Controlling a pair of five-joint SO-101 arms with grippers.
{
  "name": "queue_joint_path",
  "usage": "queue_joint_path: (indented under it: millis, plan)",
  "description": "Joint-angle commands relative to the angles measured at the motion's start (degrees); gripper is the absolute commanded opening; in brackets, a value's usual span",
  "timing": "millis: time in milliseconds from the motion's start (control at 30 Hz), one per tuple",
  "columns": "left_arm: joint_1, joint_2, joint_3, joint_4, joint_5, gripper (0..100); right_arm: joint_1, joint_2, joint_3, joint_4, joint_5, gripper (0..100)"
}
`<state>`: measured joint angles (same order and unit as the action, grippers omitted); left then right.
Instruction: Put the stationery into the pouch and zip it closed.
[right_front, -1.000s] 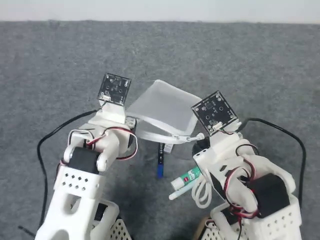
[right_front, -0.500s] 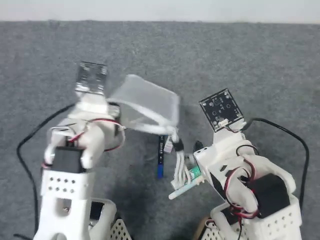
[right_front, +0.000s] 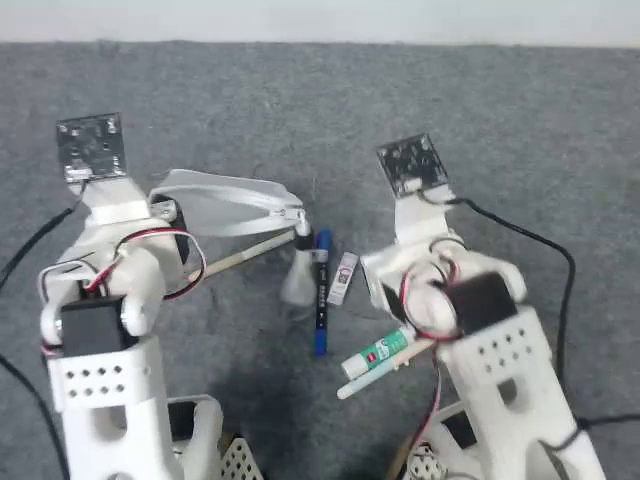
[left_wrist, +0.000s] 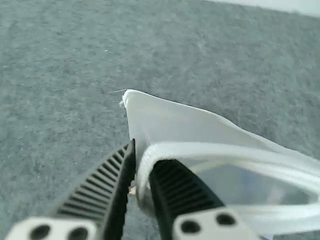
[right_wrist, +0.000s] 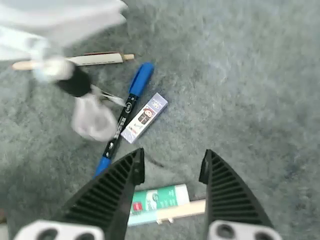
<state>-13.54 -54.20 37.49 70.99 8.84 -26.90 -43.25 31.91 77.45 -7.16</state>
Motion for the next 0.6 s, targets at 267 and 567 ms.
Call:
queue_joint_path:
  millis: [267,567]
  plan:
    - [-4.9,0.1,0.9,-1.8,2.9,1,-3.0,18.4,-0.6,-14.5,-16.9,17.3]
    - [-4.9,-0.2,2.1,-2.3,2.9,1,-7.3,34.6,-0.9,-26.8,-29.5,17.0]
